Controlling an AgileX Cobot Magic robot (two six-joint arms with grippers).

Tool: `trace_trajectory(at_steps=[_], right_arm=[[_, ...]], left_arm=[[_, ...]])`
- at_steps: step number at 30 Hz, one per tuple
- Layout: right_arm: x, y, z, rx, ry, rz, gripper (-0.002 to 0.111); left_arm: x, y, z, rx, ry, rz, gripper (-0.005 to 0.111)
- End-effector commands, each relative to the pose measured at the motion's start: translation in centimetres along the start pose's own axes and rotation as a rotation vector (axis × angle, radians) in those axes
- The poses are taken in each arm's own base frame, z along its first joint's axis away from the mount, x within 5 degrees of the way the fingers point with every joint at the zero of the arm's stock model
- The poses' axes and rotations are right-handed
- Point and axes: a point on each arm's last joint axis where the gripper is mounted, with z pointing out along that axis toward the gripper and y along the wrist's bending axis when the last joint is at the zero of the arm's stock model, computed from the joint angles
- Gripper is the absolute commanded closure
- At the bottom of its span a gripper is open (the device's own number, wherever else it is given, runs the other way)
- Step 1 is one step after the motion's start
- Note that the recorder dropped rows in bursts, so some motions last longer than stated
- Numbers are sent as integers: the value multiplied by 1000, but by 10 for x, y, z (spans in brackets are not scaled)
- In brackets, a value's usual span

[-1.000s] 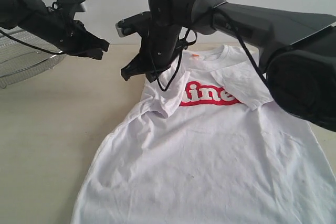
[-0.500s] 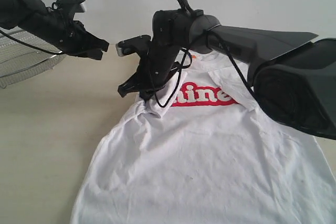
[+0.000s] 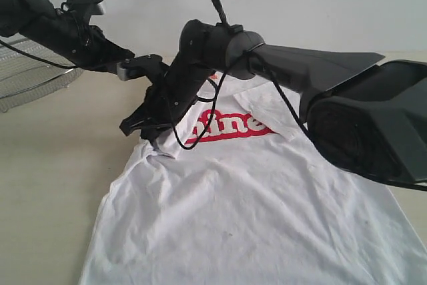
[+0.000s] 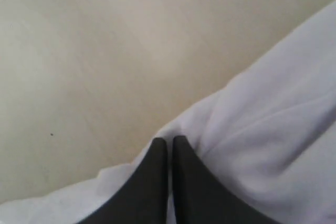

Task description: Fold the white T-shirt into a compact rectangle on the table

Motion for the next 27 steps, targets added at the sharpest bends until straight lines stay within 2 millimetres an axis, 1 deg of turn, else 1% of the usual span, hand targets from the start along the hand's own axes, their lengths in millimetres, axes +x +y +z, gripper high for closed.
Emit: trace_trajectory(at_steps=[1,5,9,13,16,18,21,22,23,24,25,26,27], right_arm=[[-16,11,-33,73,-18,-9,108],[-28,14,-73,205,-40,-48,108],[-31,12,-100,335,-24,-35,108],[-26,-4,-111,505,21,14,108],[-23,-19,-116,527,22,39,108],[-19,-34,-119,537,14,69,108],[-13,-56,-127,499,-4,143,108],[-8,-67,-131,417,-16,179,108],[-7,-70,-130,360,-30,205,108],[-3,-76,-126,223,-53,257,108],[-1,-79,-123,170,-57,268,108],[4,-86,-113,75,-76,328,103],[7,-91,-108,52,-77,354,98]], left_arm=[[-2,-3,3,0,-12,-11,102],[-3,-1,3,-26,-21,-36,102],[-1,-1,3,-26,-7,-35,102],[-1,-1,3,-23,0,-41,102],[0,-4,5,-12,11,-25,102],[2,-9,9,-4,20,-13,102],[5,-17,19,7,34,-1,102],[8,-20,28,4,37,3,102],[9,-22,31,4,39,-4,102],[11,-21,33,3,44,-34,102],[11,-21,33,6,47,-39,102],[12,-19,32,7,52,-43,102],[12,-17,30,7,53,-46,102]])
